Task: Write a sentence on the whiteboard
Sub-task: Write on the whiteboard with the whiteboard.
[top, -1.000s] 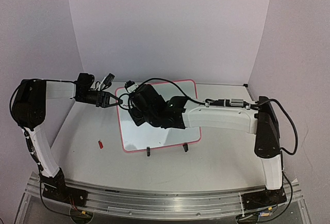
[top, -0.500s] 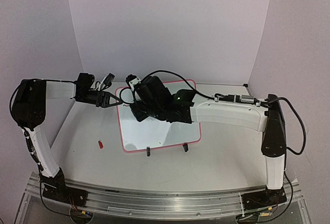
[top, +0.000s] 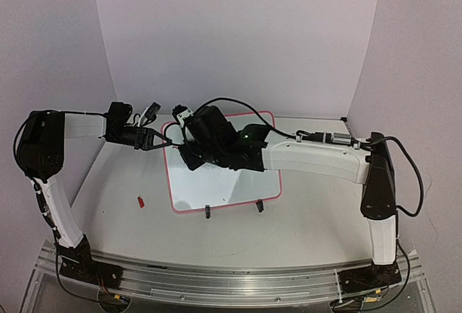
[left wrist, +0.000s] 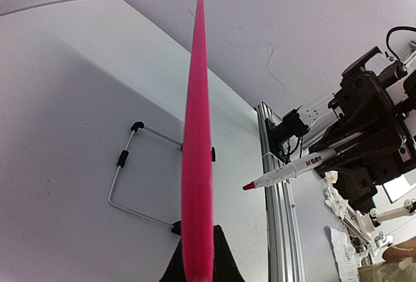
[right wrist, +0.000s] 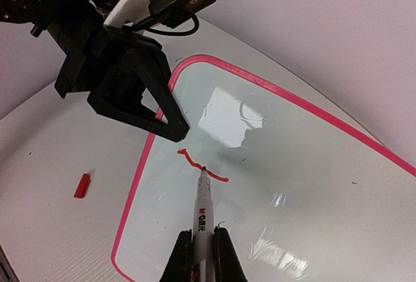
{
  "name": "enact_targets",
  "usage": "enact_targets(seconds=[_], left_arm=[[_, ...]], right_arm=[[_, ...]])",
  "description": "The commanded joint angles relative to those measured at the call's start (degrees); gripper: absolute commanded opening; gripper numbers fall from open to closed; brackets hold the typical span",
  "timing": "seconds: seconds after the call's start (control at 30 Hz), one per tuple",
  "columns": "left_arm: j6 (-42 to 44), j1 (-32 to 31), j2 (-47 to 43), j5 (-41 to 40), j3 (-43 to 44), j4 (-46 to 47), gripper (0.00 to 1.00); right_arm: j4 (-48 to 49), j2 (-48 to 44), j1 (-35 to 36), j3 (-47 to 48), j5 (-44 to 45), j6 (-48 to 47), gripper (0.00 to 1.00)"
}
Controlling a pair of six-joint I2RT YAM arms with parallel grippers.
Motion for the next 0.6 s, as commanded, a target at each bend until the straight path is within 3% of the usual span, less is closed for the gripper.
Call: enact_targets(seconds=[0.0, 0.57], left_arm=[[3.9, -1.7, 0.4, -4.3, -0.2, 0.1, 0.0], [4.2, -1.7, 0.5, -4.3, -0.2, -0.1, 0.0]], right_arm=[[-0.5, 2.0, 0.3, 3.5, -0.7, 0.8, 0.0], [-1.2, 3.9, 0.4, 5.3, -0.3, 0.5, 0.0]])
